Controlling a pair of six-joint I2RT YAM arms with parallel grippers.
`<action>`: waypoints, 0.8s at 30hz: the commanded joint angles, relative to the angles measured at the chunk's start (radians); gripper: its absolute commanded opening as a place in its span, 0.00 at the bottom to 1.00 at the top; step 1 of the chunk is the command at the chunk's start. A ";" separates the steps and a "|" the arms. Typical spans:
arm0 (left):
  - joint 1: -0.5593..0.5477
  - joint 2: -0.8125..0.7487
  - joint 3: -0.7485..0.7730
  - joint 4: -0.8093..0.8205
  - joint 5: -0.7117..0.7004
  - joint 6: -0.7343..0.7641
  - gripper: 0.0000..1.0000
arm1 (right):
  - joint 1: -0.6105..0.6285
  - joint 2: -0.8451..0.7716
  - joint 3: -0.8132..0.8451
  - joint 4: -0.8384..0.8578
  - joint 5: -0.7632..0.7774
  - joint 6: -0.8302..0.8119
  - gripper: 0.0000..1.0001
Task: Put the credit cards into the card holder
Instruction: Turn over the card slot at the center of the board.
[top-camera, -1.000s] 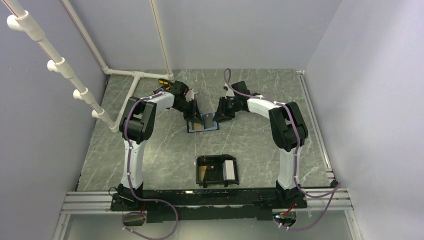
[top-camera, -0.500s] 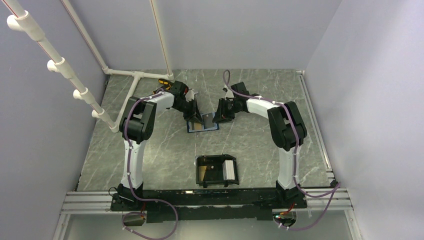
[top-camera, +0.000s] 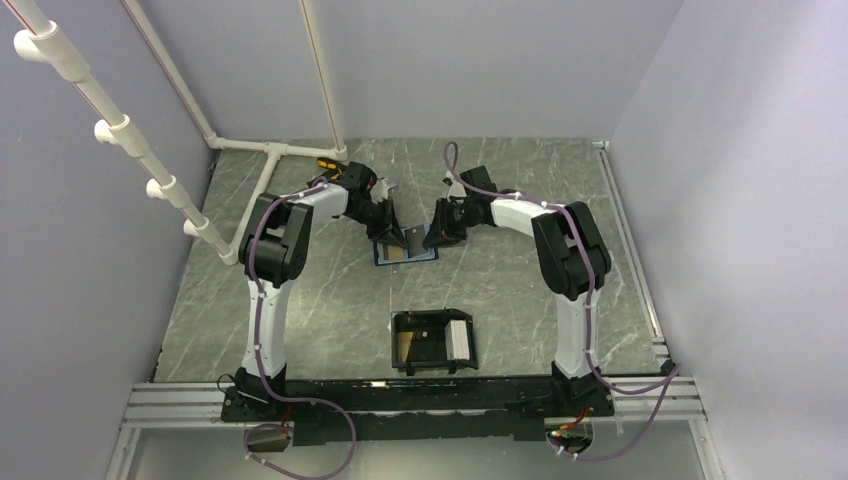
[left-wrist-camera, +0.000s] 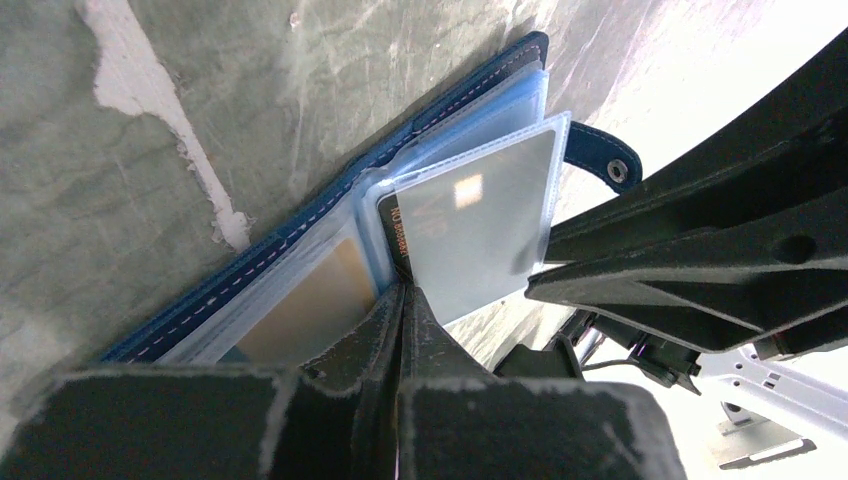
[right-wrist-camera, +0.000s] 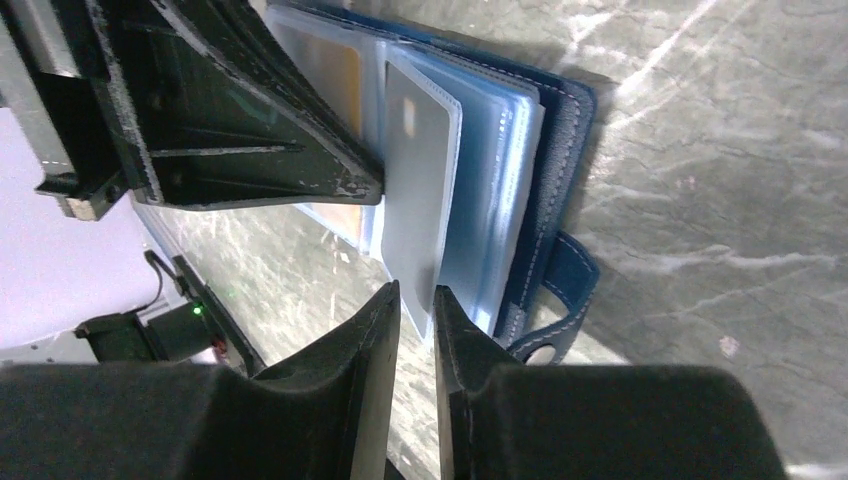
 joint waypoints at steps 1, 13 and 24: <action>0.001 0.026 -0.008 -0.033 -0.054 0.025 0.05 | 0.008 -0.017 -0.009 0.077 -0.062 0.029 0.23; 0.077 -0.238 -0.097 -0.065 -0.015 0.021 0.42 | 0.056 0.025 0.075 0.071 -0.079 0.056 0.35; 0.208 -0.649 -0.284 -0.213 -0.068 0.081 0.55 | 0.236 0.104 0.329 -0.005 -0.025 0.113 0.45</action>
